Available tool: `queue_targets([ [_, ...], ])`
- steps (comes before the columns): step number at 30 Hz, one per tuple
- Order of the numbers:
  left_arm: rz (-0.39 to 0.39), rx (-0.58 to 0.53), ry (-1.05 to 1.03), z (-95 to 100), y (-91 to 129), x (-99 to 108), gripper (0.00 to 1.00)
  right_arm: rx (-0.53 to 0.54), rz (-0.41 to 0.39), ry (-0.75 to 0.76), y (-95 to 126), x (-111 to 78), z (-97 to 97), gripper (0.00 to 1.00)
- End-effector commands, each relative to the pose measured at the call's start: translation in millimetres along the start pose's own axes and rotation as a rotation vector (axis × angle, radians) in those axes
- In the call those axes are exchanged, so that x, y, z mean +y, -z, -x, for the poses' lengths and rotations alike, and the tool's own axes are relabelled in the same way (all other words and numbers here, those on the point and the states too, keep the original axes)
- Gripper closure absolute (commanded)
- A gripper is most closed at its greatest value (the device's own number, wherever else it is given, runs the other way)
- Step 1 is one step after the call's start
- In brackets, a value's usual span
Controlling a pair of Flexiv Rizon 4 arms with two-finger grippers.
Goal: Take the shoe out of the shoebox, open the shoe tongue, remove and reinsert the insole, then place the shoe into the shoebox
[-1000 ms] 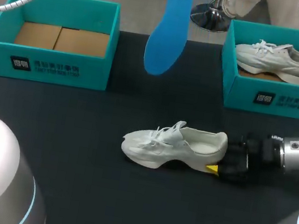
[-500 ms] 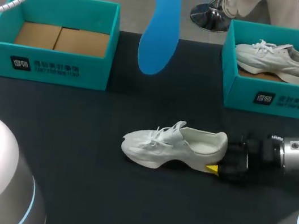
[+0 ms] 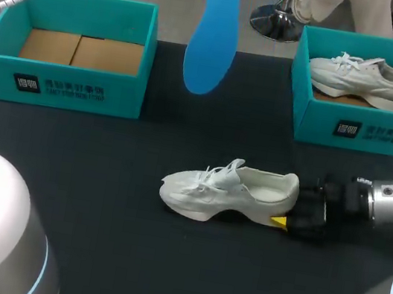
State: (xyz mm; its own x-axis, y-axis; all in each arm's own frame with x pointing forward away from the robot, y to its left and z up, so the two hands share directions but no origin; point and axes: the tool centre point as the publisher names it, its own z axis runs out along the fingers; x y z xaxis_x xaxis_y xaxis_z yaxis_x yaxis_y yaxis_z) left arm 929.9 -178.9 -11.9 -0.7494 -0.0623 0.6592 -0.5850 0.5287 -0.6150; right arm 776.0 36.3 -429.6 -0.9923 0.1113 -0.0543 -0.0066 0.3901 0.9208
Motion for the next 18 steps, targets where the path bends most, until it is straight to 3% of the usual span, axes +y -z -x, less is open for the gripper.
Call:
queue_targets([
  [1, 0.004, 0.004, -0.001, 1.5, 0.5, -1.3, 1.0, -0.001, -0.003, 0.0, -1.3, -1.1, -0.3, 0.0],
  [18, 0.004, 0.004, -0.001, 1.5, 0.5, -1.3, 1.0, -0.039, -0.069, -0.018, 27.0, 12.6, -1.8, 0.0],
])
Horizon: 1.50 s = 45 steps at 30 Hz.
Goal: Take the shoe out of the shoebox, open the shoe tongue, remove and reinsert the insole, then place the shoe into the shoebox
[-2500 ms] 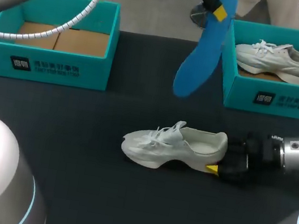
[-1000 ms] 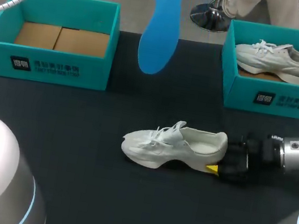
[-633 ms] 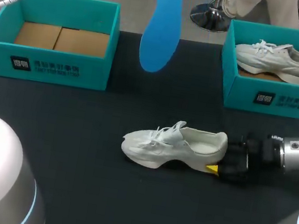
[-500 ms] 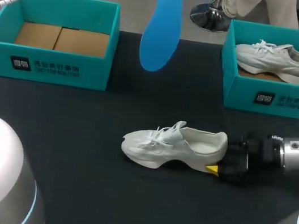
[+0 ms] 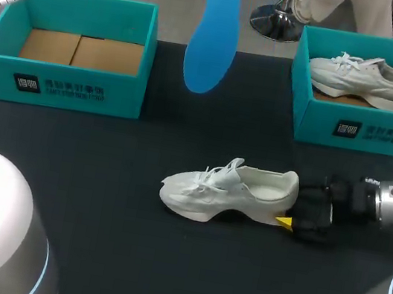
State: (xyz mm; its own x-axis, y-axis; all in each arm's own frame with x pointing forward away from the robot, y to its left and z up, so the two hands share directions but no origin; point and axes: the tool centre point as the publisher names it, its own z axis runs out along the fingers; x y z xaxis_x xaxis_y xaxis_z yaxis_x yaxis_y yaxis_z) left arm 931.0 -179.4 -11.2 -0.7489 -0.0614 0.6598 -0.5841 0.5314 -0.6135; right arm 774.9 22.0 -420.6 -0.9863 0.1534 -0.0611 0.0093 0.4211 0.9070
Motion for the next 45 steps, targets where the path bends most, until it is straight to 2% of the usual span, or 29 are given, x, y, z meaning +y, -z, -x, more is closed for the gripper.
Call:
queue_targets([
  [1, 0.0, 0.003, -0.001, 1.1, 0.2, 0.0, 1.0, 0.01, -0.06, -0.008, 13.6, 12.4, -2.1, 0.0],
  [15, 0.0, 0.003, -0.001, 1.1, 0.2, 0.0, 1.0, -0.03, -0.447, 0.068, 70.1, 56.6, 4.4, 0.0],
  [25, 0.0, 0.003, -0.001, 1.1, 0.2, 0.0, 1.0, -0.021, -0.763, 0.092, 85.8, 85.7, 8.9, 0.0],
  [29, 0.0, 0.003, -0.001, 1.1, 0.2, 0.0, 1.0, -0.014, -0.888, 0.101, 87.2, 91.5, 9.9, 0.0],
  [33, 0.0, 0.003, -0.001, 1.1, 0.2, 0.0, 1.0, -0.037, -0.981, 0.112, 89.4, 96.4, 9.3, 0.0],
  [35, 0.0, 0.003, -0.001, 1.1, 0.2, 0.0, 1.0, -0.043, -0.999, 0.116, 90.7, 97.8, 9.2, 0.0],
  [38, 0.0, 0.003, -0.001, 1.1, 0.2, 0.0, 1.0, -0.047, -1.067, 0.12, 91.8, 100.4, 8.2, 0.0],
  [45, 0.0, 0.003, -0.001, 1.1, 0.2, 0.0, 1.0, -0.056, -1.07, 0.117, 93.3, 101.5, 6.8, 0.0],
])
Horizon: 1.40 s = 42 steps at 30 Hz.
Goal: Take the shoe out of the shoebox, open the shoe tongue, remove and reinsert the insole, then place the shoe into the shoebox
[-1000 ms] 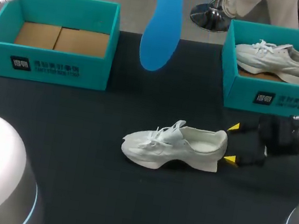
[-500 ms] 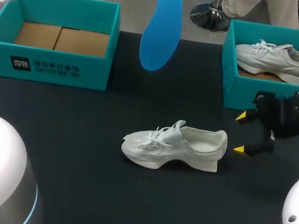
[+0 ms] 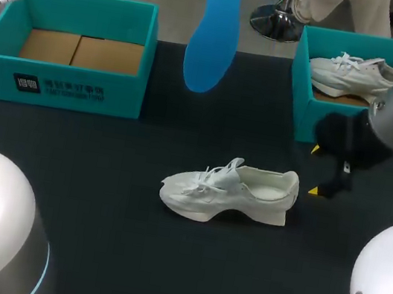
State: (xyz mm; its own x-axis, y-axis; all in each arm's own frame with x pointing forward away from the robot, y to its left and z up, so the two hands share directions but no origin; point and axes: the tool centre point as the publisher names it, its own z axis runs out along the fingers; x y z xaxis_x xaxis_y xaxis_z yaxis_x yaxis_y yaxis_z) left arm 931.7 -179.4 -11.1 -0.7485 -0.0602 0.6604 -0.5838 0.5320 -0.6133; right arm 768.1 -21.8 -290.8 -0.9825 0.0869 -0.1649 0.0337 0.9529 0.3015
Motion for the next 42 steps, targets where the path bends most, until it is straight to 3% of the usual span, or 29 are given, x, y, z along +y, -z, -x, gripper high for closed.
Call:
queue_targets([
  [1, 0.0, 0.001, -0.001, 0.7, 0.0, 0.5, 1.0, -0.007, -0.242, -0.005, 1.0, 1.9, -1.1, 0.0],
  [11, 0.0, 0.001, -0.001, 0.7, 0.0, 0.5, 1.0, 0.028, -0.216, -0.003, 0.0, -0.5, -3.4, 0.0],
  [21, -0.023, 0.0, 0.014, -14.9, -6.7, 10.3, 1.0, 0.028, -0.216, -0.003, 0.0, -0.5, -3.4, 0.0],
  [42, -0.036, 0.002, 0.041, -6.7, 1.4, 4.0, 1.0, 0.046, -0.242, -0.021, 2.5, 3.7, -1.6, 0.0],
])
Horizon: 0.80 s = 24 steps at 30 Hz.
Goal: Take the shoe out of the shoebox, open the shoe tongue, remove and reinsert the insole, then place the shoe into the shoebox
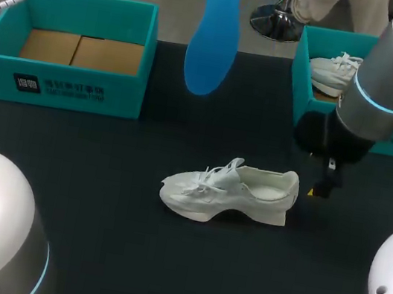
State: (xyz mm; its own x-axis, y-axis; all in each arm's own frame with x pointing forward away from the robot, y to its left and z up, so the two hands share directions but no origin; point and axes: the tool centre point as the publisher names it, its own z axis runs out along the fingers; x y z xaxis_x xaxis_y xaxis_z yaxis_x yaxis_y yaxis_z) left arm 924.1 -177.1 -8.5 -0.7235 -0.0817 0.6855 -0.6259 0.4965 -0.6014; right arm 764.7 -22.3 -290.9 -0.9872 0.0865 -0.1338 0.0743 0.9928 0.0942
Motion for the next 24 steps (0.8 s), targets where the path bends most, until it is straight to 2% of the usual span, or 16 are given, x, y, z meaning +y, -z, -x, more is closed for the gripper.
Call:
queue_targets([
  [1, 0.002, 0.002, 0.0, 0.5, 0.6, -0.1, 1.0, 0.015, -0.023, -0.012, 4.1, 5.3, 2.6, 0.0],
  [3, 0.002, 0.002, 0.0, 0.5, 0.6, -0.1, 1.0, 0.031, -0.045, -0.024, 6.6, 9.0, 5.3, 0.0],
  [8, 0.002, 0.002, 0.0, 0.5, 0.6, -0.1, 1.0, 0.051, -0.026, -0.039, 11.9, 21.7, 12.4, 0.0],
  [14, 0.002, 0.002, 0.0, 0.5, 0.6, -0.1, 1.0, 0.028, -0.019, -0.046, 14.2, 39.6, 21.1, 0.0],
  [24, 0.002, 0.002, 0.0, 0.5, 0.6, -0.1, 1.0, 0.052, 0.021, -0.03, -10.4, 69.0, 32.3, 0.0],
])
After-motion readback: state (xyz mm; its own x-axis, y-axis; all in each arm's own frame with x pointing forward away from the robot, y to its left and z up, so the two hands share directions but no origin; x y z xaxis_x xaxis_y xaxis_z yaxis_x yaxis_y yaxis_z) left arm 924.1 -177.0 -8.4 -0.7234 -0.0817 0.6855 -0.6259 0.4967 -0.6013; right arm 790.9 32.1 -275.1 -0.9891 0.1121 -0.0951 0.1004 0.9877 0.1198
